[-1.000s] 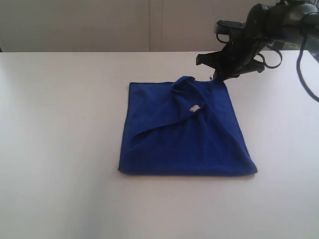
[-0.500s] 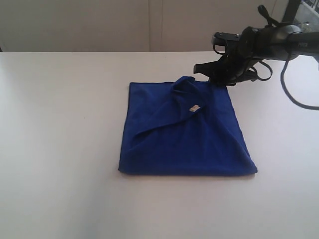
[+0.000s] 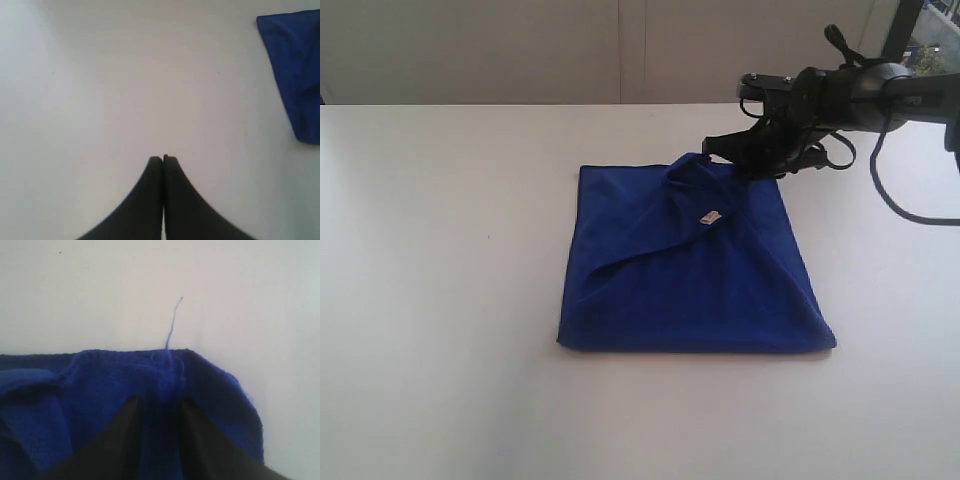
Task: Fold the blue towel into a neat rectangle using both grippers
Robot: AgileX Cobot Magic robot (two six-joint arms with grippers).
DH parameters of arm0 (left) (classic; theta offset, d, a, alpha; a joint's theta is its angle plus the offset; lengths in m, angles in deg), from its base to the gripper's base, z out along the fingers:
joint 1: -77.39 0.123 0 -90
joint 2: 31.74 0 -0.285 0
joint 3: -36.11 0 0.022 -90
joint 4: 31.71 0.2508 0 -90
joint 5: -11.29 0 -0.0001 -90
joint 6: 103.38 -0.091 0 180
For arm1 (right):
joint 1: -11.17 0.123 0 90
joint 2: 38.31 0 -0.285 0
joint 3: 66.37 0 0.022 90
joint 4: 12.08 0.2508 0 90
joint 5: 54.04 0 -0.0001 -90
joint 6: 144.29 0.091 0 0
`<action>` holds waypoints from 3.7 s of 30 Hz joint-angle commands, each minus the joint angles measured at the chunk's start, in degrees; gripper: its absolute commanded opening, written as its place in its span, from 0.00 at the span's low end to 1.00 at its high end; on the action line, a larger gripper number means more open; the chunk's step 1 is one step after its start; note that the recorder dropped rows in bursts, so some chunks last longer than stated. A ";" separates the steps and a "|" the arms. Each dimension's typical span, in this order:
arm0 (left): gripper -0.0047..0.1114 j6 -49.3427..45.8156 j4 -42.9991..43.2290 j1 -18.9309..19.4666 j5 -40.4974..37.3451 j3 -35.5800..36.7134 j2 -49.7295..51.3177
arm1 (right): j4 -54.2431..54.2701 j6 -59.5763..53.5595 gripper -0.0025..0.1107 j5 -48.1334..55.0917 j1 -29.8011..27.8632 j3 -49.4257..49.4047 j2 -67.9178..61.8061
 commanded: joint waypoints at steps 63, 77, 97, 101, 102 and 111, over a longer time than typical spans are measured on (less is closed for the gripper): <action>0.04 -1.40 -0.42 0.15 3.52 0.40 -0.41 | -5.50 -2.91 0.02 11.70 0.81 -0.16 9.94; 0.04 -4.79 -8.02 0.15 10.99 0.40 5.53 | -5.24 -2.91 0.02 11.19 0.81 -0.16 9.94; 0.04 -27.03 -28.67 -35.29 56.24 -22.51 82.22 | -5.27 -2.91 0.02 11.06 0.81 -0.16 9.94; 0.04 -30.12 -28.38 -36.33 56.10 -30.10 88.36 | -5.27 -2.91 0.02 11.06 0.81 -0.16 9.94; 0.04 -30.80 -28.38 -36.44 56.10 -31.41 89.48 | -5.27 -2.91 0.02 11.06 0.81 -0.16 9.94; 0.04 -34.00 -27.31 -38.10 55.52 -40.98 97.27 | -5.27 -2.91 0.02 11.06 0.81 -0.16 9.94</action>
